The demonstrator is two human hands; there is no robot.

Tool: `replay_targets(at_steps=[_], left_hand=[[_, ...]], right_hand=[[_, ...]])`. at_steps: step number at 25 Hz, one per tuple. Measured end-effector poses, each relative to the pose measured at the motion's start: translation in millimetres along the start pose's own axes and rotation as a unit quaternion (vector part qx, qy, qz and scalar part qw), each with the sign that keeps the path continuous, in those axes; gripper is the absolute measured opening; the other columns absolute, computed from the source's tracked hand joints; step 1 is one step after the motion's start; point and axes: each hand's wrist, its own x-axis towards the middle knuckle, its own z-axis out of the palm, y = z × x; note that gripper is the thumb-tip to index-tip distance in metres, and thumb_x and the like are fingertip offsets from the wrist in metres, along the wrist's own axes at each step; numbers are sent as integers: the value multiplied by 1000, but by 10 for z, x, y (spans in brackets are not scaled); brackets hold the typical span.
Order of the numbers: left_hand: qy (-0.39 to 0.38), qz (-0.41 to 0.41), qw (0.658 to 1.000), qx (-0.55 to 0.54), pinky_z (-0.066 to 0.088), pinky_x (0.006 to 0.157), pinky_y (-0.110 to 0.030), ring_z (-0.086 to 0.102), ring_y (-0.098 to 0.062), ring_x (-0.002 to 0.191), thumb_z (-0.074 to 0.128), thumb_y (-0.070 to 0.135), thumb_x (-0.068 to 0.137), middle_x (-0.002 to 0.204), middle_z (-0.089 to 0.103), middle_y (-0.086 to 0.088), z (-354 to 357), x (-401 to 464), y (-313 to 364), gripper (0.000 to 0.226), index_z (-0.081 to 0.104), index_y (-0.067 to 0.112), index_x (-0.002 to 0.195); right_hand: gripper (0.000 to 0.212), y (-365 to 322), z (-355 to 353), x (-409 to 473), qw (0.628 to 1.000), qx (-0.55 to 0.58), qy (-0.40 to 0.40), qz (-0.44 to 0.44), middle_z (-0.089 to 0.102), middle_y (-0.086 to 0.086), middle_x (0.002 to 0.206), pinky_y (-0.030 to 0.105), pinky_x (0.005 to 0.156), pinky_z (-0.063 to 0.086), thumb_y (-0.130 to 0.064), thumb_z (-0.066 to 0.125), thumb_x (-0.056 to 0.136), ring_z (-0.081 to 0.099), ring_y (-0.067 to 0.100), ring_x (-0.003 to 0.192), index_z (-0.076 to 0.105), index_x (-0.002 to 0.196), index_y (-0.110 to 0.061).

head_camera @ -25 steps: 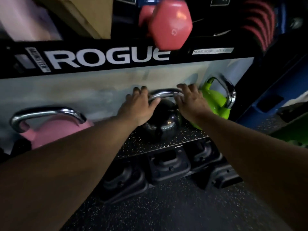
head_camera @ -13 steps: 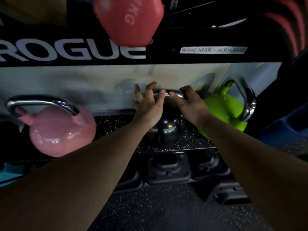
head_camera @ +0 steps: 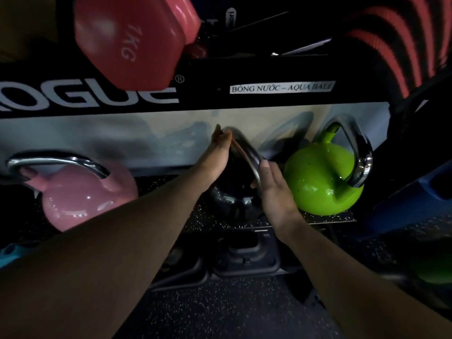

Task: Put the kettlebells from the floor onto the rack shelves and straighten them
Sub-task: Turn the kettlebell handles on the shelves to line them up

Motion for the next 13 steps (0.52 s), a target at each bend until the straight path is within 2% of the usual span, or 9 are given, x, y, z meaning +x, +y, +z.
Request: replay_targets(at_steps=[2,4,6,8,10,11,13], left_hand=[[-8,11,1000,-1,17,103,-27,21,-24,149,22,47,104,164,19,-11,58,-17,-39,64,1,20,158],[18,29,999,-23,18,105,-26,22,-24,148,23,46,105,164,20,-9,135,-64,-87,62,3,22,158],[26,29,999,-36,17,107,-27,20,-24,149,22,44,105,165,17,-8,168,-49,-81,60,4,23,158],[14,28,999,-18,17,108,-27,19,-24,150,19,45,105,166,15,-8,136,14,-50,59,4,25,158],[-7,22,1000,18,19,104,-26,22,-26,149,14,48,104,166,15,-9,98,73,-16,59,3,28,158],[-14,17,999,31,20,101,-25,24,-27,149,13,49,103,165,16,-10,80,99,-12,58,4,30,158],[-19,10,999,39,21,102,-26,26,-27,148,11,49,103,165,17,-9,68,125,-5,57,5,32,158]], right_hand=[[40,-56,-2,36,999,22,-17,16,68,14,84,39,74,51,-54,33,95,64,22,79,65,106,-34],[41,-95,8,90,999,32,-28,9,66,20,77,45,76,51,-53,31,96,66,26,74,63,116,-34],[44,-78,52,84,999,31,-16,-2,65,7,76,38,69,50,-56,28,97,62,16,68,59,124,-40],[42,-59,146,41,998,59,-14,-8,65,-12,106,23,70,49,-57,26,99,61,4,78,48,134,-52],[41,-64,250,9,994,105,-15,-10,55,-13,127,17,72,48,-52,26,102,58,5,98,39,141,-53],[42,-76,300,4,992,125,-15,-9,53,-8,130,19,76,49,-50,26,102,55,10,105,37,142,-51],[42,-79,383,-1,989,150,-12,-9,52,-5,140,31,94,50,-48,28,103,50,13,117,37,144,-49]])
